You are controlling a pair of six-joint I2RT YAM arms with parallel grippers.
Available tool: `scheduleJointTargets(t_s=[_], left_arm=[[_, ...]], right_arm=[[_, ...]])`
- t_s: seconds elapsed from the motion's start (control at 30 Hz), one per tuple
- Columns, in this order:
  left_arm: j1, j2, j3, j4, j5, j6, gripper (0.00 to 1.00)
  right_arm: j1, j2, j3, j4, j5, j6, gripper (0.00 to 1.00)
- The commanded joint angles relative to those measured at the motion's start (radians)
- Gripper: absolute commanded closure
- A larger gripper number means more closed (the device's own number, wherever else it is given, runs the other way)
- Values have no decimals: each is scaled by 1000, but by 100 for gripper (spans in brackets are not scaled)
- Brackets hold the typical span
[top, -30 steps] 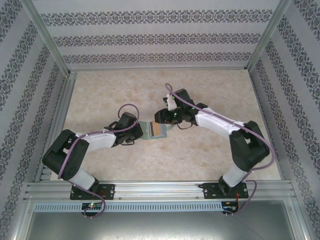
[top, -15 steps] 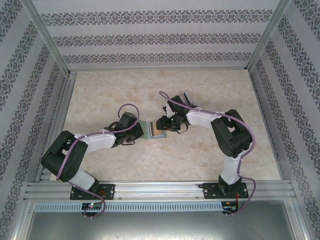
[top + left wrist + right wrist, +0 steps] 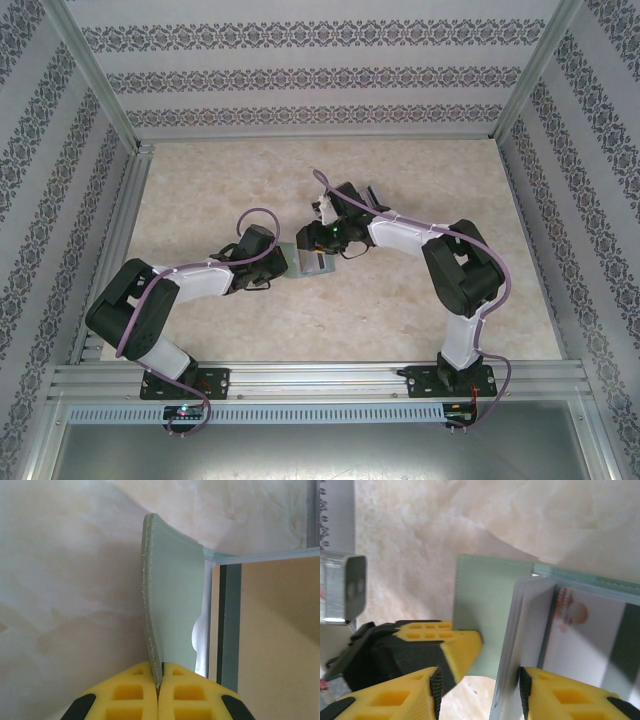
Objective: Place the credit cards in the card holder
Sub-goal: Turn over the card slot in the card holder.
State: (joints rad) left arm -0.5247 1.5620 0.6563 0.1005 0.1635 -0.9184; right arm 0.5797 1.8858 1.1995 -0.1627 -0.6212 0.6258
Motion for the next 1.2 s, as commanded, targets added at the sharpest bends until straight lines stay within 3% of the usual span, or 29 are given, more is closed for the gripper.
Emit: scheduleJointTargets(t_s=[0.0, 0.27, 0.67, 0.8, 1.17], left_arm=[[-17, 26, 3, 23, 19, 1, 100], [-15, 31, -19, 46, 14, 2, 100], [-15, -3, -41, 39, 7, 3, 100], [-15, 20, -36, 54, 18, -2, 100], [-17, 34, -20, 45, 29, -2, 100]], right_arm=[[-12, 13, 12, 38, -59, 29, 52], [9, 80, 46, 102, -166, 90, 52], [-85, -77, -79, -70, 63, -62, 52], [-128, -83, -134, -70, 42, -70, 52], [-77, -32, -101, -89, 79, -94, 52]])
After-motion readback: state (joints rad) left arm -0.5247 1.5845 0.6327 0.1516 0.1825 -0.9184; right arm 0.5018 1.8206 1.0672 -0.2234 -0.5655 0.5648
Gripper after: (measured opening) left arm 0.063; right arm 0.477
